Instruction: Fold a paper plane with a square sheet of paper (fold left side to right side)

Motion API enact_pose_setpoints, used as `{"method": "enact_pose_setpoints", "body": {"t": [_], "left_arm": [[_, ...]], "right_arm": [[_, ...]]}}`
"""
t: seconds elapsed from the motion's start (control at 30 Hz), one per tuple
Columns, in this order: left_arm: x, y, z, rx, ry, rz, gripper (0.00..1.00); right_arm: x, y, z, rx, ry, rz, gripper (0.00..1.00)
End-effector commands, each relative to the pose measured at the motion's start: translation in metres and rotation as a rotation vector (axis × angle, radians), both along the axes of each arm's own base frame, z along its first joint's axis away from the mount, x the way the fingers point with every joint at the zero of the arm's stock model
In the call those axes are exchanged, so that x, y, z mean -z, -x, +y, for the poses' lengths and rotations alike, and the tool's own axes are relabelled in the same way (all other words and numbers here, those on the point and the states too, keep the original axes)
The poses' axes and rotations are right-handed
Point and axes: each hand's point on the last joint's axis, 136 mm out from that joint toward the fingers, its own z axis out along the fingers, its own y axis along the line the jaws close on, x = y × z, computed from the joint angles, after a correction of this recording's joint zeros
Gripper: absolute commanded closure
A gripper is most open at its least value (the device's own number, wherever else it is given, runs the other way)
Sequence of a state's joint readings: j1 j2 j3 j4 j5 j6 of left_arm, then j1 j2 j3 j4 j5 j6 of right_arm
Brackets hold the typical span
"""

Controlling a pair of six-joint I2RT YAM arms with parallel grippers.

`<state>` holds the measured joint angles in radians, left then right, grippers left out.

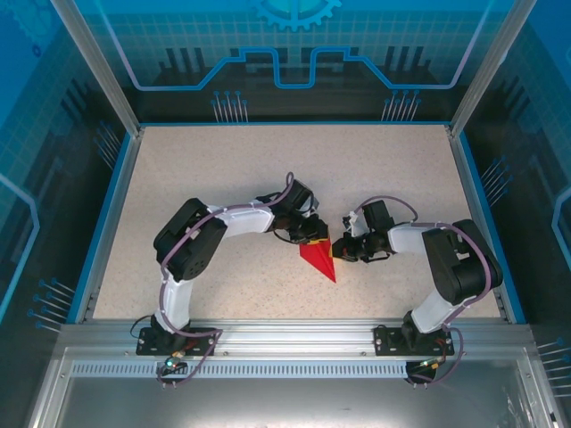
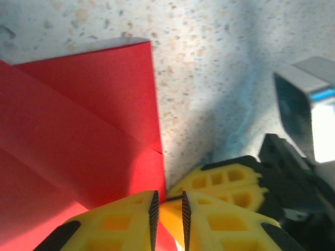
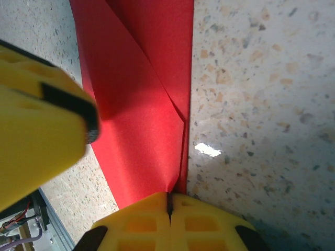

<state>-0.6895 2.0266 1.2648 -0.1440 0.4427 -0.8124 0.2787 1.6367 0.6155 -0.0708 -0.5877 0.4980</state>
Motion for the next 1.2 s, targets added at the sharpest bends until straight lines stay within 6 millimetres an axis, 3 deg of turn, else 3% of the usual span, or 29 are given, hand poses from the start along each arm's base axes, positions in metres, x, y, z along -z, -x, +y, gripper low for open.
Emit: {"method": "enact_pose_setpoints", "body": {"t": [0.0, 0.6, 0.7, 0.97, 1.17], "left_arm": [[0.006, 0.006, -0.004, 0.035, -0.006, 0.029, 0.78], [0.049, 0.019, 0.019, 0.013, -0.126, 0.082, 0.77], [0.055, 0.023, 0.024, 0.011, -0.141, 0.092, 0.77], [0.061, 0.030, 0.030, 0.003, -0.151, 0.101, 0.78], [0.061, 0.032, 0.032, 0.001, -0.153, 0.099, 0.79]], "right_arm": [[0.030, 0.012, -0.022, 0.043, 0.137, 0.086, 1.00], [0.028, 0.011, -0.020, 0.033, 0.129, 0.071, 1.00], [0.017, 0.006, -0.015, 0.020, 0.098, 0.027, 1.00], [-0.025, 0.001, -0.016, 0.032, 0.068, -0.102, 0.77], [-0.042, 0.022, 0.003, -0.048, -0.041, -0.098, 0.79]]}}
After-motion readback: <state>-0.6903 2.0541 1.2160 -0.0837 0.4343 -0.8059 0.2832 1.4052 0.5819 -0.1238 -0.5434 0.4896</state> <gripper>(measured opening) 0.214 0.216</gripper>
